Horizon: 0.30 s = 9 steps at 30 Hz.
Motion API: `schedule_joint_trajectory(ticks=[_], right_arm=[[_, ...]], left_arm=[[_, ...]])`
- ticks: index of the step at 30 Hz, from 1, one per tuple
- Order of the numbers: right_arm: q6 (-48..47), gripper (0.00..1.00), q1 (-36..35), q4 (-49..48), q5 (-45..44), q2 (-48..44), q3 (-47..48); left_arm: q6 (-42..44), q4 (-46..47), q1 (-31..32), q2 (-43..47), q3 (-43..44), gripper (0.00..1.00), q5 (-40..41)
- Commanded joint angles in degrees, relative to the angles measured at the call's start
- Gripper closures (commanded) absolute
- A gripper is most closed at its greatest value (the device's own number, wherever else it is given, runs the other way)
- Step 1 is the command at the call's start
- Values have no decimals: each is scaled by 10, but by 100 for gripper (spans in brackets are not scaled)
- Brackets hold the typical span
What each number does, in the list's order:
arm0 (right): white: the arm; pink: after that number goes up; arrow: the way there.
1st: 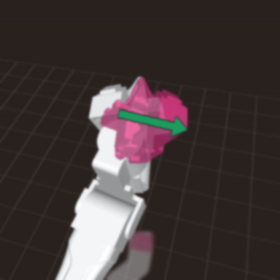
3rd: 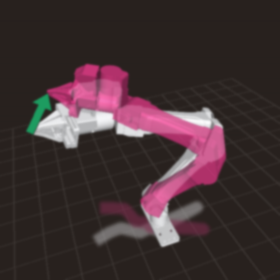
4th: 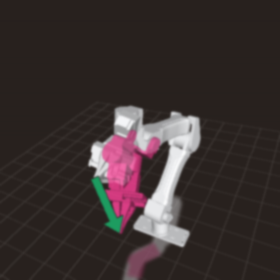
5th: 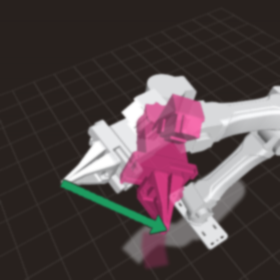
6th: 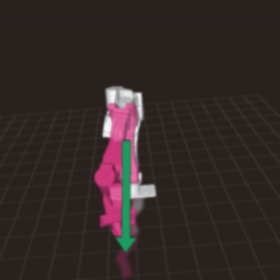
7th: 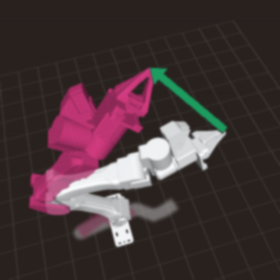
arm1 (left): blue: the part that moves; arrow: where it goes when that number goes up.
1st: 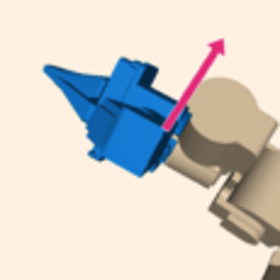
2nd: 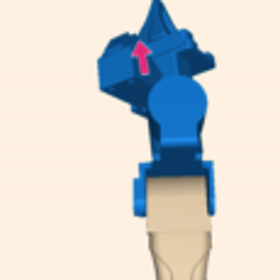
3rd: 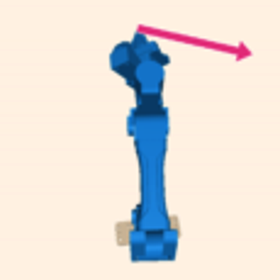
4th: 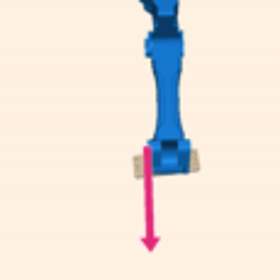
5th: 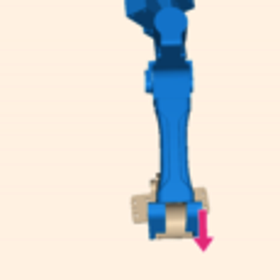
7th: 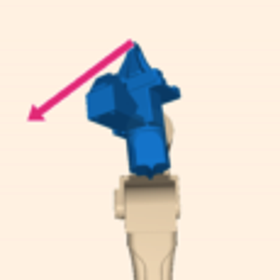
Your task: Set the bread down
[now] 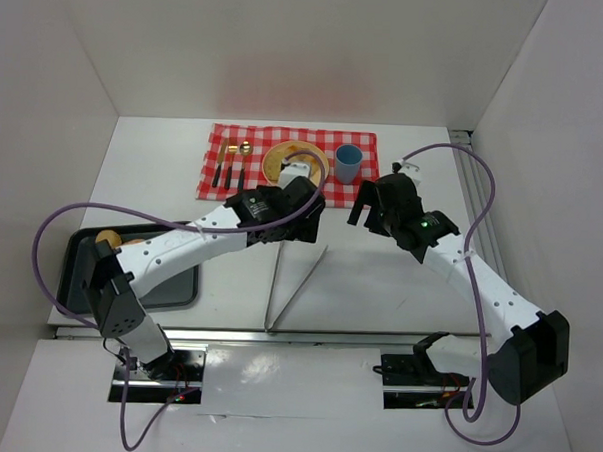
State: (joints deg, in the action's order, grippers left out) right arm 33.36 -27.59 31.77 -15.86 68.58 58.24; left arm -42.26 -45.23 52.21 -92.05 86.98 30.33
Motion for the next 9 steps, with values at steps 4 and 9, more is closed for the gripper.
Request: schedule_joint_trajectory(ticks=[4,9], right_arm=[[2,0,3,8,-16,-19,16],[2,0,3,8,-22,-19,11]], left_arm=[[39,-5,-31,29,-14,0,12],[46,24,-91,57,-46,4,-47]])
